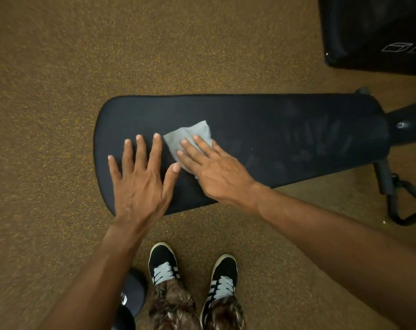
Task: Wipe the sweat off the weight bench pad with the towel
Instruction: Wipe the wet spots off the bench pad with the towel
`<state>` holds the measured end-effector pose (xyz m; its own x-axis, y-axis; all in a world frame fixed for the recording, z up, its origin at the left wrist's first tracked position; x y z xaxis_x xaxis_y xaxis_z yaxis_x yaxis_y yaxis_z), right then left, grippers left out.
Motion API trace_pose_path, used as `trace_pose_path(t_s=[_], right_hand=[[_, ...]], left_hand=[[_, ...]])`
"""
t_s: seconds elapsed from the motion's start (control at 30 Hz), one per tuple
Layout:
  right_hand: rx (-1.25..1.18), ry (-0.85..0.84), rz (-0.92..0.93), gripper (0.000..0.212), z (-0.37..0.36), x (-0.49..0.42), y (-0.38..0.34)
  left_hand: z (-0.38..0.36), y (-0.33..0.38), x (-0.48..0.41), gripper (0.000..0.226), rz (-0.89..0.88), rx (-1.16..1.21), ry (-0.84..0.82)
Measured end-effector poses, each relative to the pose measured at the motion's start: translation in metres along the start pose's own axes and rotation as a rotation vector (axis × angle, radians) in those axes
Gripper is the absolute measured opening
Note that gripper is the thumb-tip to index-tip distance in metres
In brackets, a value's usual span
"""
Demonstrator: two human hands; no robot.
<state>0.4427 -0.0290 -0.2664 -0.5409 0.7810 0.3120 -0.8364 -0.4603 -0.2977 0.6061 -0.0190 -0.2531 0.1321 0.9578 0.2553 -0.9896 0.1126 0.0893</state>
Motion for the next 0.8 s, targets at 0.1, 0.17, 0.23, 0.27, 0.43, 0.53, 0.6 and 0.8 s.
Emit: trace_pose_path(t_s=[0.1, 0.17, 0.23, 0.27, 0.43, 0.53, 0.6, 0.8], right_hand=[[0.029, -0.027, -0.105, 0.064, 0.006, 0.04, 0.055], [0.052, -0.048, -0.232, 0.066, 0.014, 0.069, 0.105], [0.068, -0.056, -0.378, 0.067, 0.021, 0.104, 0.164], [0.07, -0.04, -0.475, 0.066, 0.029, 0.123, 0.19], [-0.042, 0.032, -0.883, 0.062, 0.046, 0.205, 0.31], [-0.17, 0.194, -0.922, 0.054, 0.027, 0.184, 0.296], [-0.237, 0.255, -0.984, 0.059, 0.023, 0.158, 0.253], [-0.072, 0.191, -0.343, 0.075, -0.016, 0.083, 0.047]], left_hand=[[-0.007, 0.015, 0.004, 0.08, -0.029, -0.024, -0.02], [-0.01, 0.027, 0.006, 0.079, -0.039, -0.033, -0.027], [-0.013, 0.04, 0.006, 0.078, -0.033, -0.034, -0.027], [-0.014, 0.046, 0.005, 0.078, -0.028, -0.035, -0.025], [-0.022, 0.076, -0.005, 0.077, -0.018, -0.036, -0.025], [-0.024, 0.088, -0.009, 0.078, 0.009, -0.044, -0.027], [-0.024, 0.091, -0.011, 0.077, 0.042, 0.001, -0.026], [-0.015, 0.088, -0.01, 0.077, 0.101, 0.097, 0.052]])
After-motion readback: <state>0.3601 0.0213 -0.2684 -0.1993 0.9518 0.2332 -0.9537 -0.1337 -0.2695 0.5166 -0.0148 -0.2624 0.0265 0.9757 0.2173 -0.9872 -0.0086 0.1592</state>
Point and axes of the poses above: each hand's wrist, its own x-axis away from the middle knuckle, its own z-axis out of the back of the hand, y = z × x, the point moved 4 cm from there along -x, towards the middle knuckle, and after that the axes turned 11 degrees about -x, right-handed, at the moved point
